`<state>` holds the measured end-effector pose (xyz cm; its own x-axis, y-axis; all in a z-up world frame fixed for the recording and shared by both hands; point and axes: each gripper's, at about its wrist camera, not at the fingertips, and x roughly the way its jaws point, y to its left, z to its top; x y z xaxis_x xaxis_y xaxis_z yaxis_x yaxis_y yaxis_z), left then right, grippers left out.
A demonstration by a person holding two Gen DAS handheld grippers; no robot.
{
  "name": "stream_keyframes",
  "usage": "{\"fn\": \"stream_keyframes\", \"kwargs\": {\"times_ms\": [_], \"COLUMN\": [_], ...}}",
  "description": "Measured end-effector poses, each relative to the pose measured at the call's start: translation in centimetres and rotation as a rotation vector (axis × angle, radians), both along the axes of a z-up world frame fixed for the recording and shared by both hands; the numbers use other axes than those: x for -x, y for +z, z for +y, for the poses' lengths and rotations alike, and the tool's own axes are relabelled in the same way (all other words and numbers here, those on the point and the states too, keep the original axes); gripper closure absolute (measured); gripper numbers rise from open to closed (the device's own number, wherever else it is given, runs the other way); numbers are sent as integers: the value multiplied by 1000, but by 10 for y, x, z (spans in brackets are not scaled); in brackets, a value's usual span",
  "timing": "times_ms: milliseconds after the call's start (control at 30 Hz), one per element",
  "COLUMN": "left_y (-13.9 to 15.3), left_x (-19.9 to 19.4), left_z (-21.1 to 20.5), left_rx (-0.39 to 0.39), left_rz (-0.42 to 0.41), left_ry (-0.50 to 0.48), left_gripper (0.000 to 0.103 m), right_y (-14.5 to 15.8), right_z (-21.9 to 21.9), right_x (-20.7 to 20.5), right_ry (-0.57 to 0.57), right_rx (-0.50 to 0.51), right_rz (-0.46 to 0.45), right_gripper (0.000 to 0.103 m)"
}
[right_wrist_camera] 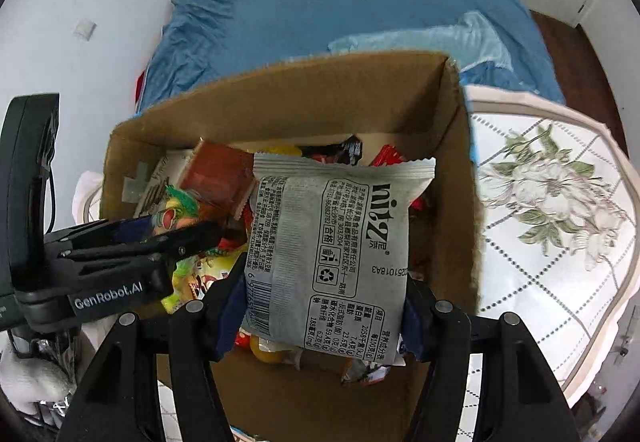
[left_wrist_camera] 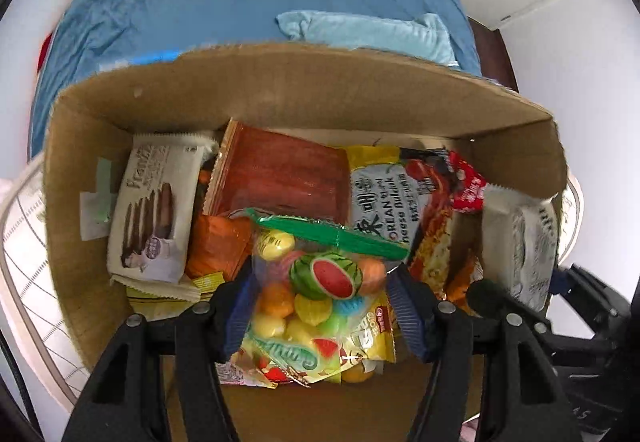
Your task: Organize snacks
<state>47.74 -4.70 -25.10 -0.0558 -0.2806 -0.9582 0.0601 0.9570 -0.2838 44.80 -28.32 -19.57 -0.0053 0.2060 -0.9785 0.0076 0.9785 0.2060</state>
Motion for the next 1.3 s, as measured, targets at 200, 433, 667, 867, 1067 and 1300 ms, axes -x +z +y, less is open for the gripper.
{"fn": "stream_keyframes", "kwargs": {"times_ms": [200, 433, 667, 867, 1067, 1300], "left_y": [0, 18, 41, 55, 73, 110], "left_x": [-3, 3, 19, 38, 61, 109], "left_z": [9, 12, 16, 19, 17, 13], "left_rx": [-8, -48, -99, -136, -151, -170], "left_rz": [-21, -80, -135, -169, -220, -351], "left_ry": [28, 24, 23, 34, 32, 31], "left_gripper": [19, 4, 4, 4, 4, 4], "right_y": [-8, 0, 12, 24, 39, 74], "right_z": [4, 5, 5, 1, -3, -1], "right_x": [0, 7, 20, 35, 52, 91], "right_ry": [23, 15, 9, -5, -22, -29], "right_rx": [75, 99, 146, 150, 144, 143], "right_rz": [11, 4, -26, -47, -73, -173], "right_gripper": [11, 9, 5, 5, 5, 5]}}
